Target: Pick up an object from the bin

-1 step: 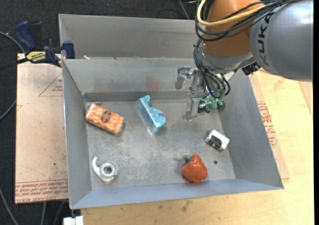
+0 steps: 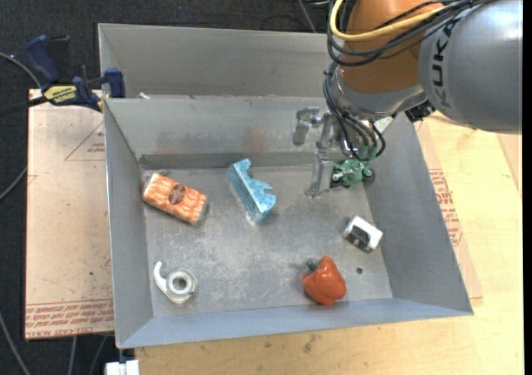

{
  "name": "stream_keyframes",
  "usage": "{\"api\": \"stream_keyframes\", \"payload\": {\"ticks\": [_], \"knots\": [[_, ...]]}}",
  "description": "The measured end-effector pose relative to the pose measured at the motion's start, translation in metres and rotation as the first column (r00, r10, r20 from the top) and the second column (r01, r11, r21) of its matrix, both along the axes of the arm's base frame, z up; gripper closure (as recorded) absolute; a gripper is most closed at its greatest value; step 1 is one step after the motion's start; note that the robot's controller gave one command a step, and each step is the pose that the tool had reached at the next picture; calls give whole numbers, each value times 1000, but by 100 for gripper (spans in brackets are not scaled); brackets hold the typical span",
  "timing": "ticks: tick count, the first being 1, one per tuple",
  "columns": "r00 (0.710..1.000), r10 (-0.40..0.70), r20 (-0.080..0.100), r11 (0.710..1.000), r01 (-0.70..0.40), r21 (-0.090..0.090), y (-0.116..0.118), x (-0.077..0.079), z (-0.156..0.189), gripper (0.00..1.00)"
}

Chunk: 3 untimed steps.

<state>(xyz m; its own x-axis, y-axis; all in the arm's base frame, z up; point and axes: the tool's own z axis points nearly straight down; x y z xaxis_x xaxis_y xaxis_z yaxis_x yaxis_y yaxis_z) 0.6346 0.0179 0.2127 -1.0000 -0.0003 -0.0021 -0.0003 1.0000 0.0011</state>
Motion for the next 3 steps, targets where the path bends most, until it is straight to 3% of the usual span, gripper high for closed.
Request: {"api": "stream_keyframes", "payload": {"ticks": [1,2,3], "knots": [[1000,2,9,1000,-2,-1,26,2,-40,0],[998,57,0,998,-57,0,57,-13,-64,100],[998,56,0,998,-56,0,57,-13,-64,0]]}}
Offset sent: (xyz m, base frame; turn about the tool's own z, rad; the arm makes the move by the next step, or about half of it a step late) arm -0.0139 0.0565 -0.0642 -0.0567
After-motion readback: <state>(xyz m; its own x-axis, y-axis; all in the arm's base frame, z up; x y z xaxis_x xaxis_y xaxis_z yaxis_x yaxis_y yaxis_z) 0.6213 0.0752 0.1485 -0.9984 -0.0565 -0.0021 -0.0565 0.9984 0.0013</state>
